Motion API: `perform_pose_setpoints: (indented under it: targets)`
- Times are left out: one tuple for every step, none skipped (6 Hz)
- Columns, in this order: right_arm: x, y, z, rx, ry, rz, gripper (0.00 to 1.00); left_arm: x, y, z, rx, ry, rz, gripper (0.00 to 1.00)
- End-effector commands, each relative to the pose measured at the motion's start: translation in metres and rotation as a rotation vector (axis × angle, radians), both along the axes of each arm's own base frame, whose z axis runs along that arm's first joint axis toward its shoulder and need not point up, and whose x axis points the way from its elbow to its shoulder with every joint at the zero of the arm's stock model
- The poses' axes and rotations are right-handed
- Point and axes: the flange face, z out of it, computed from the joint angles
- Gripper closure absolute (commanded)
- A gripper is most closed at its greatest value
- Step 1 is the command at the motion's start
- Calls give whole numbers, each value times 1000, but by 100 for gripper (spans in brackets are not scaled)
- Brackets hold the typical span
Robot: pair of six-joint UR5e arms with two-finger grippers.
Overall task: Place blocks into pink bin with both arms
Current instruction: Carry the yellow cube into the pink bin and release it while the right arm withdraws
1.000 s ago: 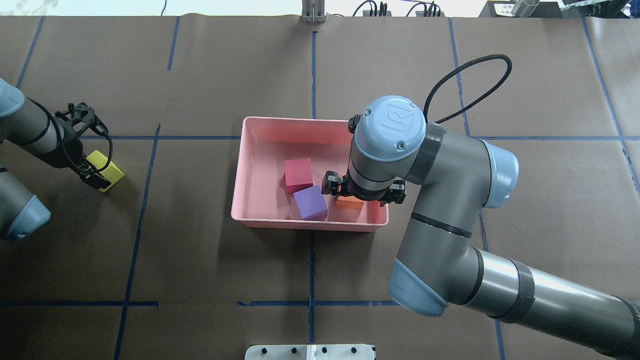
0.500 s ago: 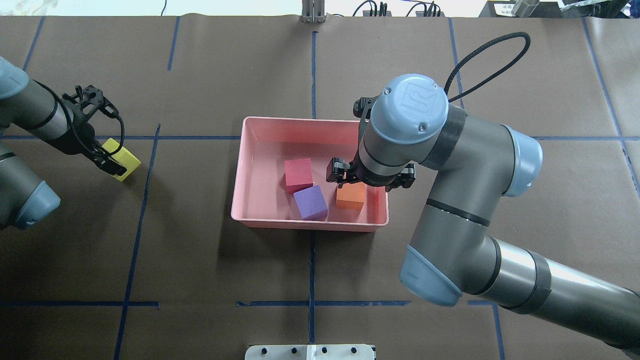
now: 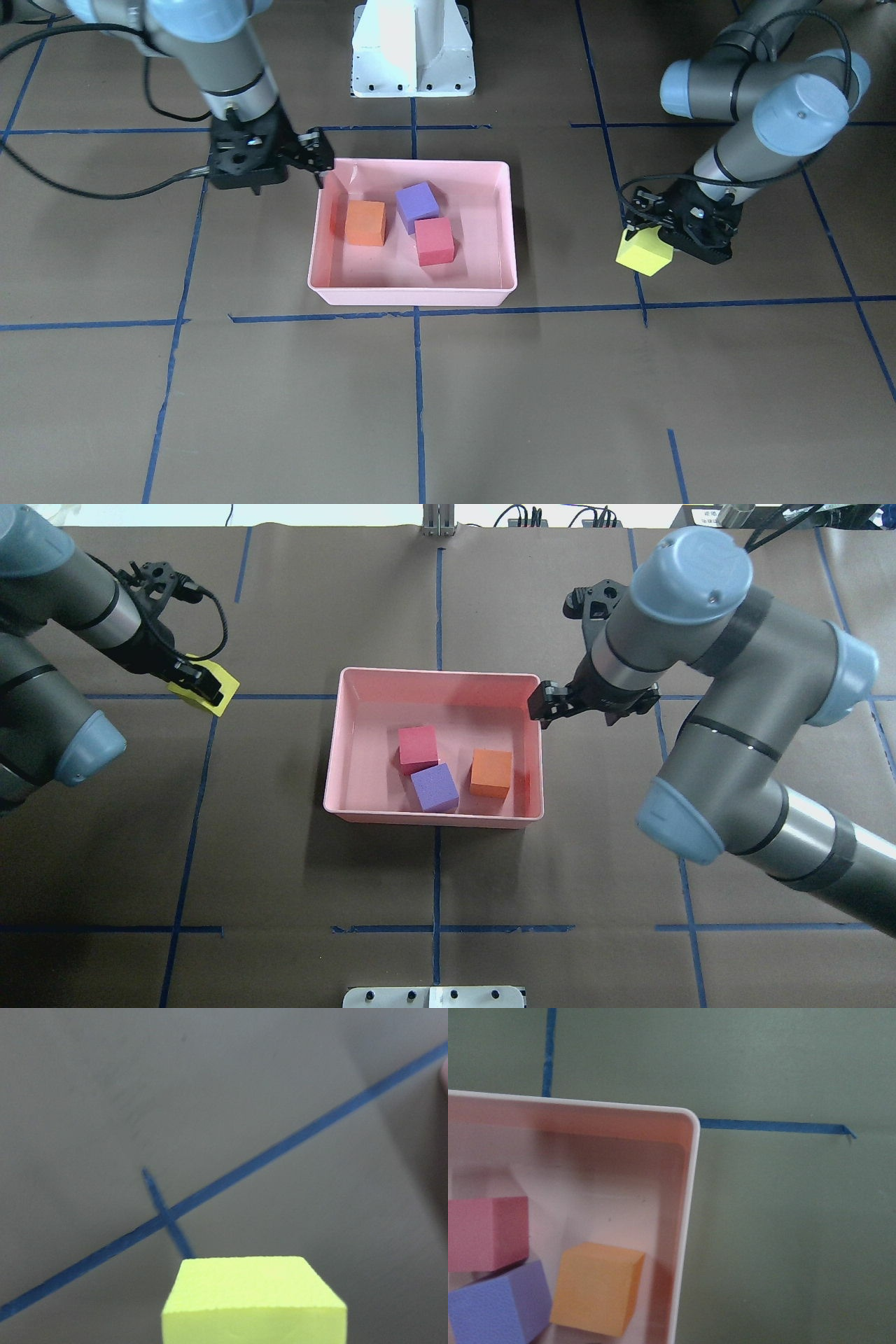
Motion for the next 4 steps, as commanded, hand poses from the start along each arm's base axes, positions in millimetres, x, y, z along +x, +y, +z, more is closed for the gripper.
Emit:
perform_pose_setpoints:
  targets:
    - [73,-24,61,95,51,-89,0,32,6,-95,-185,31,-119,55]
    - [109,-30,90,118,59,-132,0,69,25,-140,-262,66,-156,55]
    - [148,-32,120,133,62,-167,0,120,49,-189,-297,58,-205,54]
    - [177,-28,143,157,85,-190,0,167,70,-218,-303,27,-231,43]
